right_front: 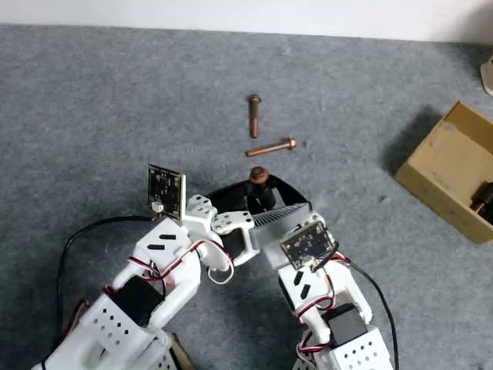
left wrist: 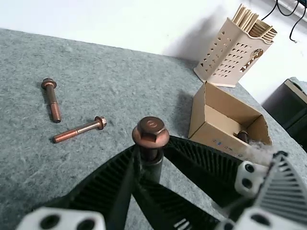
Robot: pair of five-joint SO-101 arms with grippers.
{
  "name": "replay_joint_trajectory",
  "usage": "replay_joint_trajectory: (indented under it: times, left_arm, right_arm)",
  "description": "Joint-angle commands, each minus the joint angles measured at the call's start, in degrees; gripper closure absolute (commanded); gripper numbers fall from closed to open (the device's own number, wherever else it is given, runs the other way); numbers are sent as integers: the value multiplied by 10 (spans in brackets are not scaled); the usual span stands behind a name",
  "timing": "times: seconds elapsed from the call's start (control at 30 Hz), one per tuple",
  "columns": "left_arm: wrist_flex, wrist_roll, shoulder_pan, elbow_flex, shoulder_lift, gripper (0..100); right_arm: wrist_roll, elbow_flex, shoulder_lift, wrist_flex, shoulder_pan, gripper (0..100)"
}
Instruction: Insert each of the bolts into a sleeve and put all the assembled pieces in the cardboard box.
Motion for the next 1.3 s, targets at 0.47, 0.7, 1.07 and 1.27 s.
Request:
replay_joint_trajectory:
  times: [0.47, 0.7, 1.07, 1.27]
  left_arm:
    - [-1, -2, -96, -26, -13, 613]
    - [-1, -2, -115, -22, -7, 617]
    - [-4, -4, -111, 3, -7, 617]
    - [-4, -5, -111, 4, -7, 617]
  right_arm:
    - [3, 58, -7, -15, 44, 994]
    - [4, 58, -4, -13, 106, 994]
    - [-81, 8, -2, 87, 196, 994]
    - [-118, -30, -1, 123, 264, 994]
